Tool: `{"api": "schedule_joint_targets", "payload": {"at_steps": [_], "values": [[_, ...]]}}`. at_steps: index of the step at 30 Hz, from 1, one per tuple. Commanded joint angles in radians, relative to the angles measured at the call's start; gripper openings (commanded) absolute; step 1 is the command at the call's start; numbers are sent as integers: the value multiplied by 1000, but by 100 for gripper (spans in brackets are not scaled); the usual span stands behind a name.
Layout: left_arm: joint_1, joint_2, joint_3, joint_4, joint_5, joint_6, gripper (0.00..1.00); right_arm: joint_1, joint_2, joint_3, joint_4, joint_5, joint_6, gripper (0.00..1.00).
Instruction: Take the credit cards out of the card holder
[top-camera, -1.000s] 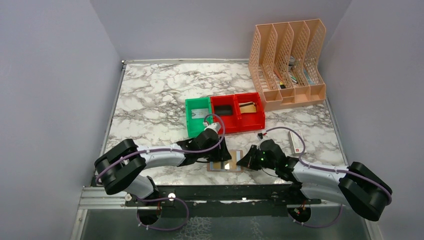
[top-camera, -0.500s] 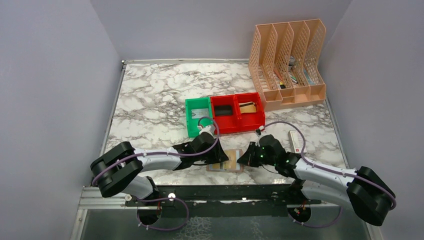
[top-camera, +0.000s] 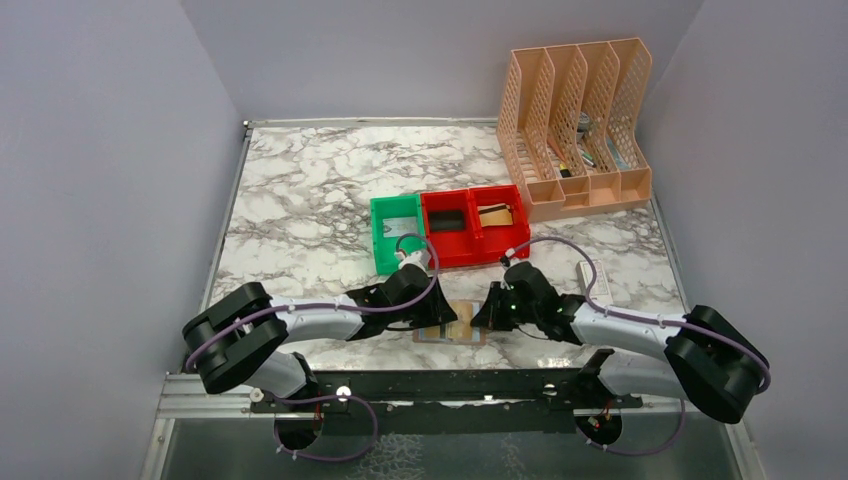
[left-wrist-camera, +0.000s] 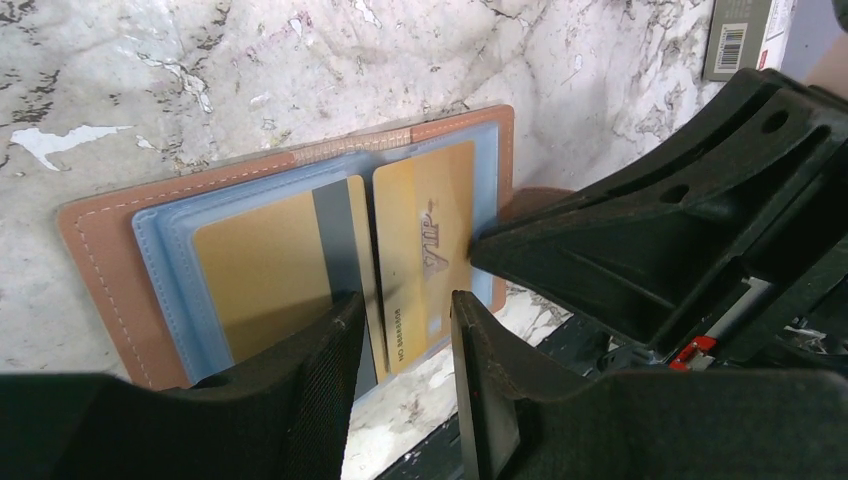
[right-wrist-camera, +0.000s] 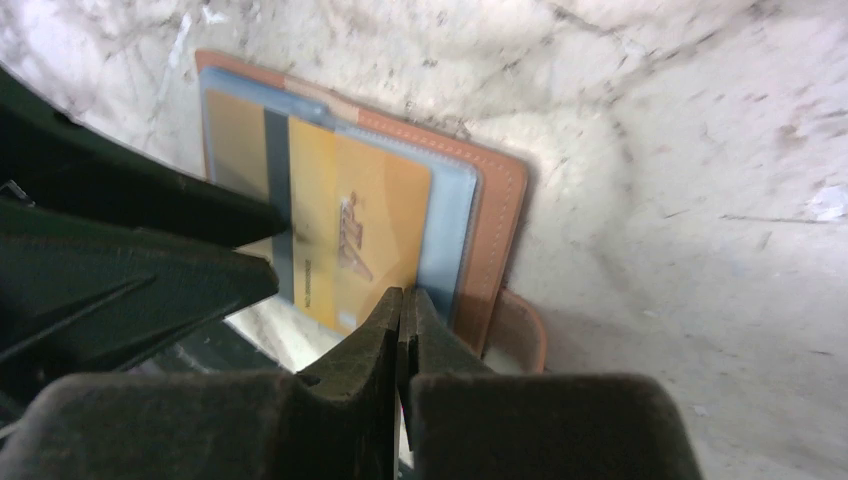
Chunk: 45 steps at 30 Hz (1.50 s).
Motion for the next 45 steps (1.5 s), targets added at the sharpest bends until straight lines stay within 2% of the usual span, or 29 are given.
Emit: {"api": "schedule_joint_targets", "payload": {"at_steps": [1, 7, 22, 27, 32, 37, 45], "values": [[-4, 23, -13, 11, 0, -6, 41, 3, 13, -85, 10, 50, 53, 1], [-4, 41, -31, 49, 4, -32, 40, 5, 37, -158, 61, 67, 94, 1], [-3, 34, -67, 101, 1, -96, 29, 3, 38, -185, 79, 90, 103, 1], [-4, 58, -67, 152, 40, -123, 17, 4, 50, -184, 82, 90, 99, 1], [-4, 51, -73, 153, 28, -132, 11, 4, 51, -182, 83, 84, 98, 1], [-3, 27, -91, 152, 14, -141, 1, 4, 35, -176, 90, 72, 89, 1], [-4, 13, -102, 144, -1, -121, 0, 3, 12, -102, 92, -36, 30, 5]]}}
